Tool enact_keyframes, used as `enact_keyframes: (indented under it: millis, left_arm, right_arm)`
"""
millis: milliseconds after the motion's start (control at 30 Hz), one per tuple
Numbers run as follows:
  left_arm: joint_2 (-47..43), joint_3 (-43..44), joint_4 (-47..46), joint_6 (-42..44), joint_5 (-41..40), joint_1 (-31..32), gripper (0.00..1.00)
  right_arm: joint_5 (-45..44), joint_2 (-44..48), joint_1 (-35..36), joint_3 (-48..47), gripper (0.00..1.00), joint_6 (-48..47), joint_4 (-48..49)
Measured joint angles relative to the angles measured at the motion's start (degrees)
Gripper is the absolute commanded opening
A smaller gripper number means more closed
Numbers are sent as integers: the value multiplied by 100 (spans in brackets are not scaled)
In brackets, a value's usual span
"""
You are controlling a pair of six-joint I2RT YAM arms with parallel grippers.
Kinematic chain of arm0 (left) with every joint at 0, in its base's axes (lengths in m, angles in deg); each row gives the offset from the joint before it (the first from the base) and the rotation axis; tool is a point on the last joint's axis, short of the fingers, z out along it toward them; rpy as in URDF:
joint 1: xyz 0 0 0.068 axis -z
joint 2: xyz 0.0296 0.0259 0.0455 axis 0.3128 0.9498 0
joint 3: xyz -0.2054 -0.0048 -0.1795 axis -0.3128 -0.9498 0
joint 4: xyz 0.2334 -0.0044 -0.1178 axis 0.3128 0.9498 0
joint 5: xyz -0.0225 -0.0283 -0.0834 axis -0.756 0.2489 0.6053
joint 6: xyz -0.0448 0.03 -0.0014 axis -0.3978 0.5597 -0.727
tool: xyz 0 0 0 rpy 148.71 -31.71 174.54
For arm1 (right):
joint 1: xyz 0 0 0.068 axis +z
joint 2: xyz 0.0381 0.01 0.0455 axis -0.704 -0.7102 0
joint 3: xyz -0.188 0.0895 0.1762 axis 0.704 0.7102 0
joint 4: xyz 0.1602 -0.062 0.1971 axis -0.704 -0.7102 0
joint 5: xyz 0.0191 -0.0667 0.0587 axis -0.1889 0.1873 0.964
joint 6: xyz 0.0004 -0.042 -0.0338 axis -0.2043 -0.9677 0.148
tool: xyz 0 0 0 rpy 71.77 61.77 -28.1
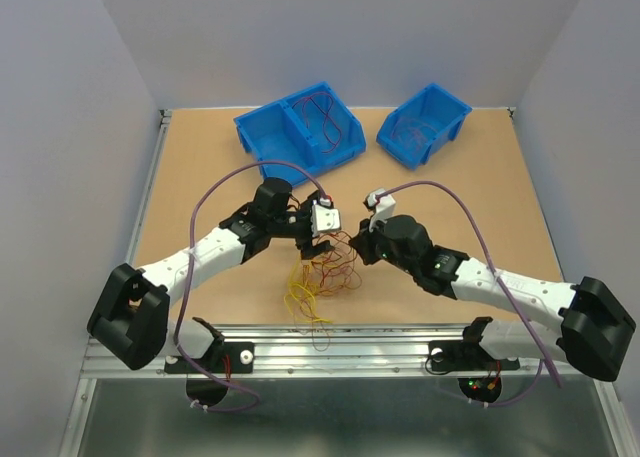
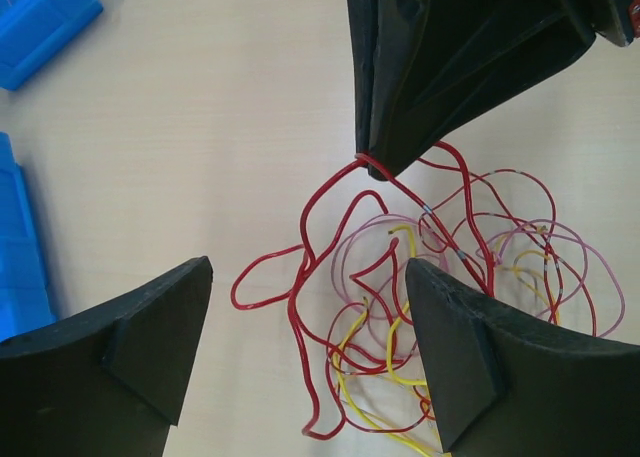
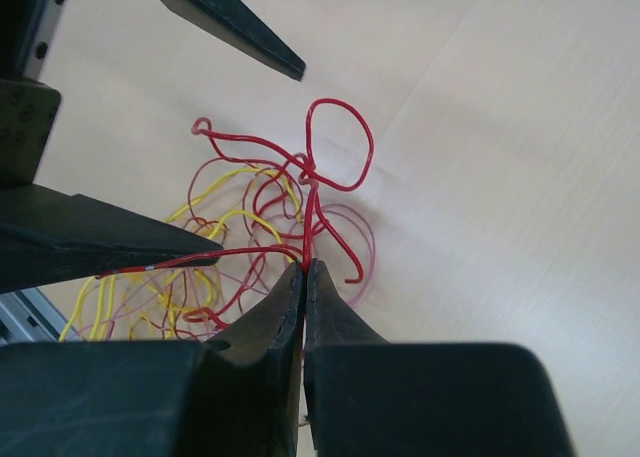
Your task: Untangle the cables
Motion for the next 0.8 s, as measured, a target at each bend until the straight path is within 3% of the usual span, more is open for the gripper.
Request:
enact_keyframes:
  millis: [267,333,367,400,467,500,567,600,700,800]
  left_arm:
    - [153,0,11,50,70,-2,90]
    - [219,0,28,57,83,0,86]
    - [251,0,48,59,81,11,80]
    - [273,0,61,57,85,22,54]
    - [306,9,105,109,92,39,22]
    - [339,35,140,63,85,59,0]
    - [393,92,179,61,66,59,0]
    - [420,129,177,46,28,61,0]
    - [409,146,120,-70,-50,24,0]
    - [323,144,13,-286,-146,-107,0]
  right_arm:
    - [660,245,0,116,1,-37,474]
    - [811,334,0,155,0,-39,590]
    - [870,367,0,177,1,-37,651]
    - [946,389,0,186,0,-39,688]
    - [1060,393,0,188,1,-42,772]
    - [1134,393,0,195,6,-46,811]
    - [1231,391,0,203,29,-59,846]
    - [1261,391,0,203,35,-85,859]
    - [1287,358,0,203,51,-103,868]
    - [1276,267,0,203,57,-131,852]
